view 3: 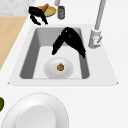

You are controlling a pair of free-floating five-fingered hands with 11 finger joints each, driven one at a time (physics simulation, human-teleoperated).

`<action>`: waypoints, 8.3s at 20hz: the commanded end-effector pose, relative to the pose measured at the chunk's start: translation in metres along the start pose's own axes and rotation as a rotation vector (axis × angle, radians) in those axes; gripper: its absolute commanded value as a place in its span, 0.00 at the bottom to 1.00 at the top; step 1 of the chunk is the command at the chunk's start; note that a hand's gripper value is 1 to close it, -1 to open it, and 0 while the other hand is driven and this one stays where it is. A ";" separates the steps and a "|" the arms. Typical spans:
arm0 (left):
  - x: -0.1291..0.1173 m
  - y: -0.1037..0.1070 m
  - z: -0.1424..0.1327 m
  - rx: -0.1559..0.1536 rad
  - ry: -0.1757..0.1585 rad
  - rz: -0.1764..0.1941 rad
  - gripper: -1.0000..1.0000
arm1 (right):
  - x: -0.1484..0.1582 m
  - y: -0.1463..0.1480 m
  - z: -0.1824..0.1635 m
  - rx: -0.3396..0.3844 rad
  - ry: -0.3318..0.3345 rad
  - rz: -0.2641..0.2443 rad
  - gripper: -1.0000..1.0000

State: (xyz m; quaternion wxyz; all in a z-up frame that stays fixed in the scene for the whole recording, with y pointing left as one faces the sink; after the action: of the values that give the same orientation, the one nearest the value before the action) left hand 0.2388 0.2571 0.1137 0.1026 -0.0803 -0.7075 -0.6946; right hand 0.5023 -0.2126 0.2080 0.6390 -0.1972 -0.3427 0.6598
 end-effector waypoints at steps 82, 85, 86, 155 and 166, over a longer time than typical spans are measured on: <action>0.000 0.000 0.000 0.000 0.000 0.000 0.50 | 0.110 0.234 -0.136 0.023 -0.024 0.061 0.00; 0.000 0.000 0.000 0.000 0.000 0.000 0.50 | 0.105 0.232 -0.151 0.016 -0.043 0.044 0.00; 0.000 0.000 0.000 0.000 0.000 0.000 0.50 | 0.106 0.238 -0.151 0.015 -0.038 0.057 0.00; 0.000 0.000 0.000 0.000 0.000 0.000 0.50 | -0.029 0.092 0.015 -0.364 -0.044 0.069 1.00; 0.000 0.000 0.000 0.000 0.000 0.000 0.50 | -0.099 0.070 0.049 -0.367 -0.009 0.117 1.00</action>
State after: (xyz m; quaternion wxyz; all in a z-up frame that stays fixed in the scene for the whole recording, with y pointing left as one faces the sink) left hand 0.2388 0.2571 0.1137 0.1026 -0.0803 -0.7075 -0.6946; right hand 0.4303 -0.2946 0.1743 0.5632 -0.3075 -0.4653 0.6097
